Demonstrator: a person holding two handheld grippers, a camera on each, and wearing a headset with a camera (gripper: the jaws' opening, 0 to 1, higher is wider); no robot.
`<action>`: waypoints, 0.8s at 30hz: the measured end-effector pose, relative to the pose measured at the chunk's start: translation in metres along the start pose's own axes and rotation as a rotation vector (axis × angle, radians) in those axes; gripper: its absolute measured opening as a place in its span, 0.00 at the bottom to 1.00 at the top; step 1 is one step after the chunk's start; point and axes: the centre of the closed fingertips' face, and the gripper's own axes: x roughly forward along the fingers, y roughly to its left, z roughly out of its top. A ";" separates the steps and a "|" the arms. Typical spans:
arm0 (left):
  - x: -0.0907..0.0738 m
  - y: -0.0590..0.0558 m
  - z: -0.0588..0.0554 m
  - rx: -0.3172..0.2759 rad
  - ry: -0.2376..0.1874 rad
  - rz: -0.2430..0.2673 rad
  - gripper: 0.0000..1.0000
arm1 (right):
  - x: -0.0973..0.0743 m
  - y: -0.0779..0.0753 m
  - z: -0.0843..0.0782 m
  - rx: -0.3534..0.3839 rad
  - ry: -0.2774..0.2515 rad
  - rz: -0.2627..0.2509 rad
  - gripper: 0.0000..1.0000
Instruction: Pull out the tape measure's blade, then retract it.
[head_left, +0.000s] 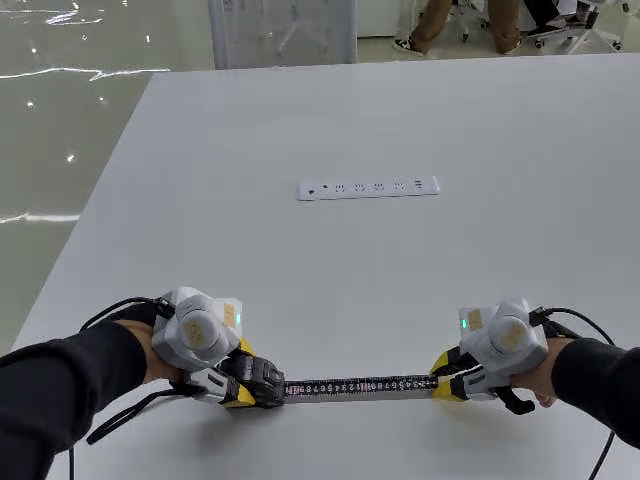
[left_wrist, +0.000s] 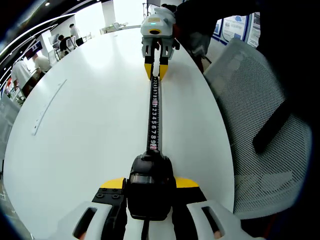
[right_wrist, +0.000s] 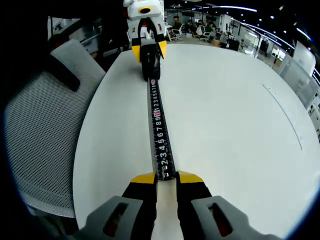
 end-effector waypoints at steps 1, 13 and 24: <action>0.000 0.000 0.000 0.000 -0.001 0.000 0.30 | -0.001 0.000 -0.001 0.001 0.001 0.000 0.10; -0.001 0.000 0.000 -0.004 -0.004 0.000 0.31 | -0.005 -0.001 -0.008 0.013 0.004 -0.010 0.10; 0.000 0.000 0.000 -0.007 -0.009 -0.002 0.31 | -0.010 -0.003 -0.015 0.022 0.015 -0.015 0.10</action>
